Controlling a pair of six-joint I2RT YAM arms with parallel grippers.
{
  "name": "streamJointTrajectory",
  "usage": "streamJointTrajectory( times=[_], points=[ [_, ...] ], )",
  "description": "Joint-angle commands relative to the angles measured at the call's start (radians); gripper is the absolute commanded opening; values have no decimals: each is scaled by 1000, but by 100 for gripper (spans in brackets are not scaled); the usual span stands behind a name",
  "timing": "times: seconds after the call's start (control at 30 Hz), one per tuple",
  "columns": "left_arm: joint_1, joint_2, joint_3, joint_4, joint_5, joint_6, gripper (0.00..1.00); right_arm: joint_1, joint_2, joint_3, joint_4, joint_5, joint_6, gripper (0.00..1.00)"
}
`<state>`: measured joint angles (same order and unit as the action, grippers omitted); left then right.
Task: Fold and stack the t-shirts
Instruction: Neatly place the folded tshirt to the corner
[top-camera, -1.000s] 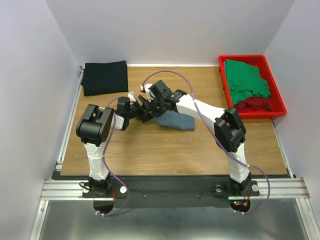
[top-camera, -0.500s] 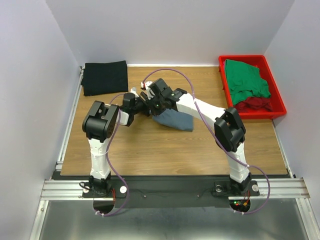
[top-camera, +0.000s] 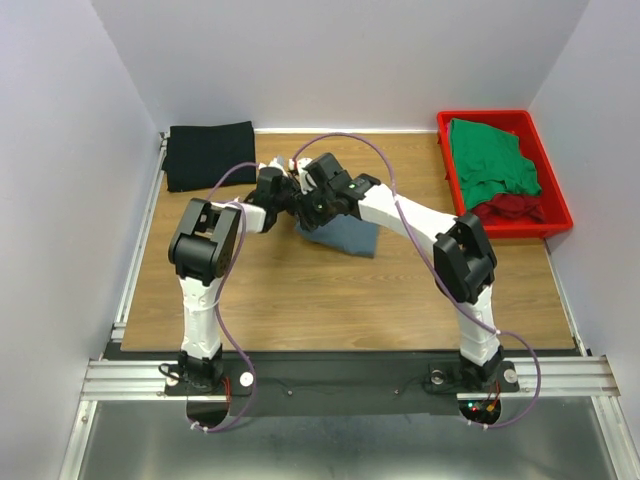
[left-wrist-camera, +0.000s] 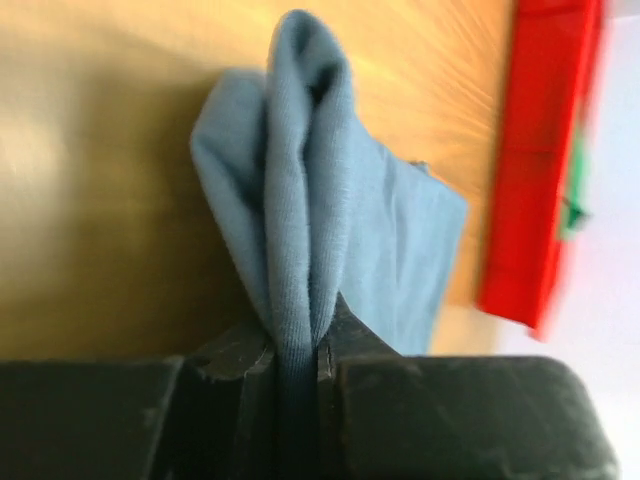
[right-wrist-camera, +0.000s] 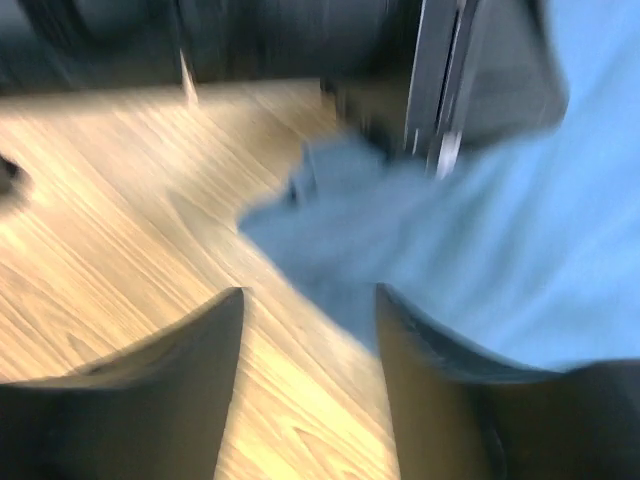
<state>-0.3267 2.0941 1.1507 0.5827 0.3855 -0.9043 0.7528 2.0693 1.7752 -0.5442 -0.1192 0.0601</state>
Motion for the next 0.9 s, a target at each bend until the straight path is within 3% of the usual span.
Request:
streamJointTrajectory(
  times=[0.0,0.07,0.3,0.43,0.57,0.87],
  points=[
    [18,-65,171,-238,-158,353,4,-73,-136,-68,32,-39,4,80],
    [31,-59,226,-285,-186,431,3,-101,-173,-98,30,-56,-3,100],
    [86,101,648,-608,-244,773,0,-194,-299,-198,26,-36,-35,100],
    [133,159,843,-681,-231,851,0,-227,-325,-235,24,-27,-45,100],
    [179,222,995,-762,-197,892,0,-233,-333,-250,24,-33,-46,100],
    [250,238,1161,-811,-155,1004,0,-234,-325,-250,24,-39,-46,100]
  ],
)
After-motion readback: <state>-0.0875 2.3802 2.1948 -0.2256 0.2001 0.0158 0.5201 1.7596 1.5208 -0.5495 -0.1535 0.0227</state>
